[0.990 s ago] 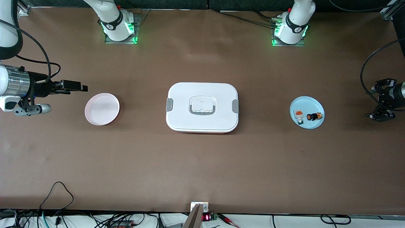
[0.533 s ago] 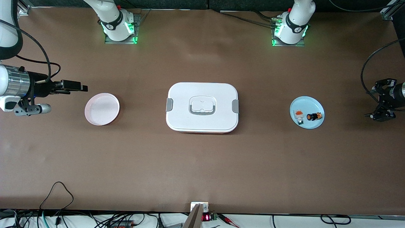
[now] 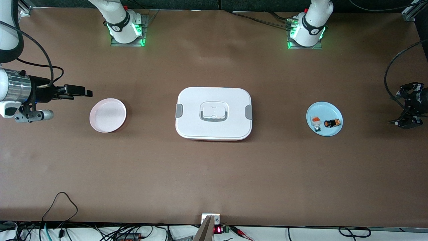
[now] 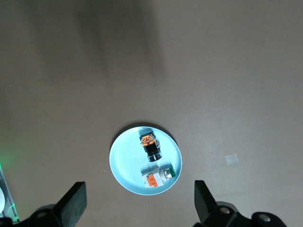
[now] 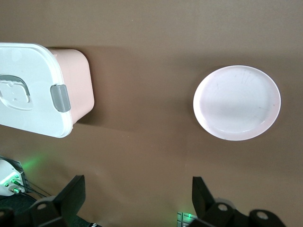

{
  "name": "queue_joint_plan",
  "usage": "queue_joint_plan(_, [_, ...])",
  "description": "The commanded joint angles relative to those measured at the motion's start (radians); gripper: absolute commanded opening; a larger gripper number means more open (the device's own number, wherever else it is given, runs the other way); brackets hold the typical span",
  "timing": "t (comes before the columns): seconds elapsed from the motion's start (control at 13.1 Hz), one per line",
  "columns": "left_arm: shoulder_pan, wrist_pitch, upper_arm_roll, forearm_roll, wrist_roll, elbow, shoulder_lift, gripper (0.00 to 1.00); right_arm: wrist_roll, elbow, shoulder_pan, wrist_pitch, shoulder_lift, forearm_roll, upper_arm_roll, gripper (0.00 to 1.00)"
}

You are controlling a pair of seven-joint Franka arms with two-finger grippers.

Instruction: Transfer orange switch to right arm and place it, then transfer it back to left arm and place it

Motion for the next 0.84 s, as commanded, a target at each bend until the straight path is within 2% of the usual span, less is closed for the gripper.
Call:
queue_joint_plan(0.0, [-0.001,-0.023,-0.002,0.003,0.027,-0.007,-0.019,1.00,-0.017,-0.003,-0.013,-0.012,-0.007,0.020,0.002,1.00])
queue_joint_plan(0.3, [-0.007,-0.033,-0.001,0.001,0.028,-0.018,-0.028,1.00,-0.020,-0.003,-0.013,-0.010,-0.006,0.020,0.002,1.00])
queue_joint_plan(0.46, [-0.010,-0.106,-0.002,0.004,0.018,0.064,0.030,1.00,-0.020,-0.003,-0.014,-0.010,-0.006,0.020,0.002,1.00])
queue_joint_plan(0.61, [0.001,-0.052,-0.010,0.014,0.031,0.014,-0.011,1.00,-0.020,-0.003,-0.014,-0.010,-0.006,0.019,0.002,1.00])
queue_joint_plan(0.76, [-0.005,-0.029,-0.010,0.014,-0.043,-0.001,-0.004,1.00,-0.020,-0.003,-0.014,-0.010,-0.006,0.020,0.002,1.00])
